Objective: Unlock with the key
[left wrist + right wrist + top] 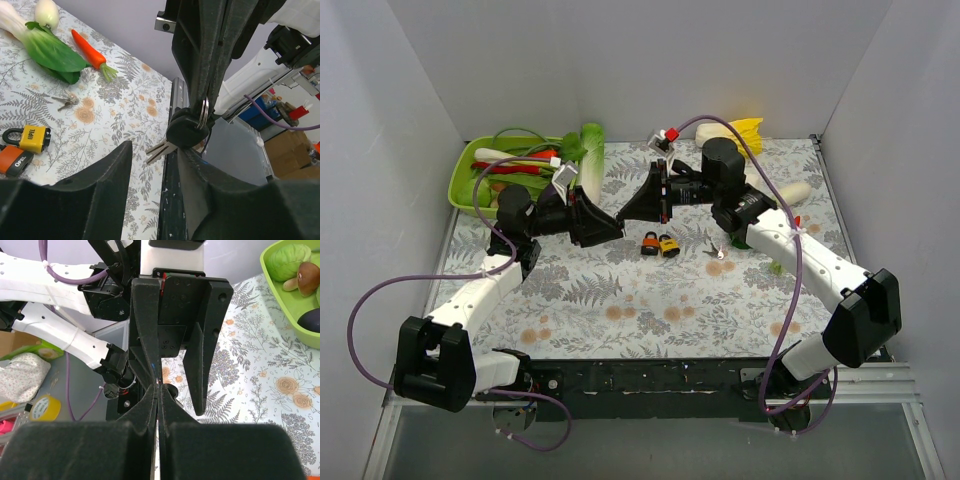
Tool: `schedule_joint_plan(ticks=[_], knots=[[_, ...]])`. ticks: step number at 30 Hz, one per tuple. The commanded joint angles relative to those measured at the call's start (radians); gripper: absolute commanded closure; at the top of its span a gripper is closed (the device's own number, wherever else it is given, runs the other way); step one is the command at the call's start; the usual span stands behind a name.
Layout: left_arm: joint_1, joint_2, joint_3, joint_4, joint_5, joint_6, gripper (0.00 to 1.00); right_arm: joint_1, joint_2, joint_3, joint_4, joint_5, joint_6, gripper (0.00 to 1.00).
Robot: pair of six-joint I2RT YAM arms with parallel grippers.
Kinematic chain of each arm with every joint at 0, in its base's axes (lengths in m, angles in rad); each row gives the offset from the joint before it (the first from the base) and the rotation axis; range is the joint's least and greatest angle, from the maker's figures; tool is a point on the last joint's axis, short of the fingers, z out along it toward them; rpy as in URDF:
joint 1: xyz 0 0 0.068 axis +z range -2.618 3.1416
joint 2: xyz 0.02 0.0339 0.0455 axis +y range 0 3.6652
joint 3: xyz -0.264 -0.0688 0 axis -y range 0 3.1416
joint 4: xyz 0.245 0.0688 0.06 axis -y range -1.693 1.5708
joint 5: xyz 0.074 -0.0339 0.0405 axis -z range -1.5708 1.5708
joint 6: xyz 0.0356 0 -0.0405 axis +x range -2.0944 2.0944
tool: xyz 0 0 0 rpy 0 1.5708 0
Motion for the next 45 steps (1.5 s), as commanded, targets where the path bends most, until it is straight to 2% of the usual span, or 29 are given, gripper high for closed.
schedule_joint_plan(ticks=[1, 2, 6, 12, 26, 29, 34, 35, 36, 37, 40, 45], knots=[[-0.005, -0.015, -0.002, 0.015, -0.001, 0.008, 0.64, -0.013, -0.016, -0.005, 0.045, -0.007, 0.011, 0.99], [-0.005, -0.016, 0.000, 0.007, -0.006, 0.013, 0.71, -0.016, -0.015, -0.009, 0.047, -0.004, 0.009, 0.99], [-0.005, -0.013, 0.017, -0.057, -0.029, 0.056, 0.85, -0.024, -0.017, -0.014, 0.047, 0.009, 0.009, 0.99], [-0.003, -0.016, 0.024, -0.099, -0.050, 0.088, 1.00, -0.040, -0.020, -0.038, 0.033, 0.027, -0.004, 0.99], [-0.031, -0.038, 0.052, -0.294, -0.168, 0.324, 1.00, -0.043, -0.001, -0.063, -0.065, 0.064, -0.063, 0.99], [-0.040, -0.038, 0.041, -0.297, -0.210, 0.356, 0.94, -0.043, 0.005, -0.065, -0.085, 0.062, -0.067, 0.98], [-0.074, -0.062, 0.027, -0.353, -0.340, 0.460, 1.00, -0.043, 0.000, -0.066, -0.128, 0.110, -0.087, 0.85], [-0.082, -0.067, 0.024, -0.366, -0.354, 0.512, 1.00, -0.045, 0.002, -0.069, -0.133, 0.111, -0.089, 0.76], [-0.091, -0.082, 0.021, -0.387, -0.388, 0.542, 1.00, -0.045, 0.002, -0.071, -0.133, 0.108, -0.090, 0.72], [-0.111, -0.090, 0.015, -0.393, -0.403, 0.565, 1.00, -0.045, 0.002, -0.074, -0.133, 0.107, -0.090, 0.61], [-0.158, -0.127, -0.013, -0.407, -0.480, 0.640, 1.00, -0.045, -0.003, -0.080, -0.133, 0.104, -0.093, 0.43], [-0.221, -0.174, -0.055, -0.415, -0.567, 0.738, 1.00, -0.050, -0.013, -0.091, -0.133, 0.125, -0.109, 0.36]])
